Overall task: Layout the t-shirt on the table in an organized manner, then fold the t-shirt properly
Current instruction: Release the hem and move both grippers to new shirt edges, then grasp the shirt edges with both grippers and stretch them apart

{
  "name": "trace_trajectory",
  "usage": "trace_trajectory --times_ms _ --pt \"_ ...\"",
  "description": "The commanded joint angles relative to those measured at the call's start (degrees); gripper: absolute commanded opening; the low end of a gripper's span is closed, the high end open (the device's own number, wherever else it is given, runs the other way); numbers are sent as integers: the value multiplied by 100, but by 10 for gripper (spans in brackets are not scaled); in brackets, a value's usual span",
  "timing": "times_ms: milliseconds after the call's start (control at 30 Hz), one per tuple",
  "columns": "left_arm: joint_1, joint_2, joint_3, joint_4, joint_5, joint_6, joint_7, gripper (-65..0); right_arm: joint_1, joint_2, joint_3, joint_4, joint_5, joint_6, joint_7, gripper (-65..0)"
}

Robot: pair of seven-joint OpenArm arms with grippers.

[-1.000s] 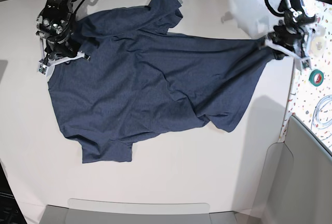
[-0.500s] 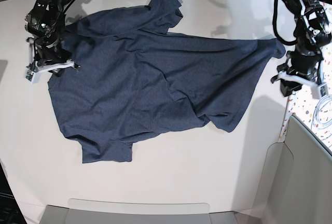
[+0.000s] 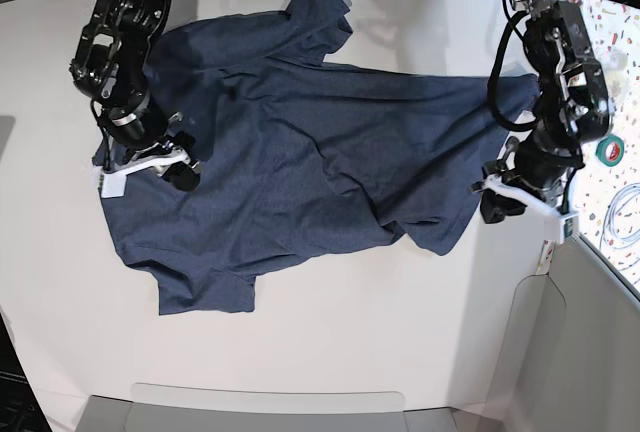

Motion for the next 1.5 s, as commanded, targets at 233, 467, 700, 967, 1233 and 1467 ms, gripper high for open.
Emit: trace_trajectory --times_ms 233,467,700,967,1233,1467 --pt "-1240 -54 1123 -1361 -51 -52 -373 -442 128 190 23 -801 7 -166 120 -531" --pt "-2075 210 1510 -3260 -51 -975 -654 -504 32 287 14 -801 7 -184 94 -532" --pt "-2418 306 1510 -4895 -16 -1054 -997 -571 -21 480 23 -836 -327 -184 85 -650" --pt "-2225 -63 1466 -5229 -7 -817 -1428 -571 -329 507 638 -836 -1356 -184 94 -650" --pt "-1776 -414 974 -4763 -42 -272 -1973 -571 -619 498 1570 -836 -1461 -184 103 -650" --pt "-1170 -388 578 -3286 -51 -280 -1947 -571 -575 129 1579 -792 -1461 -184 103 -650"
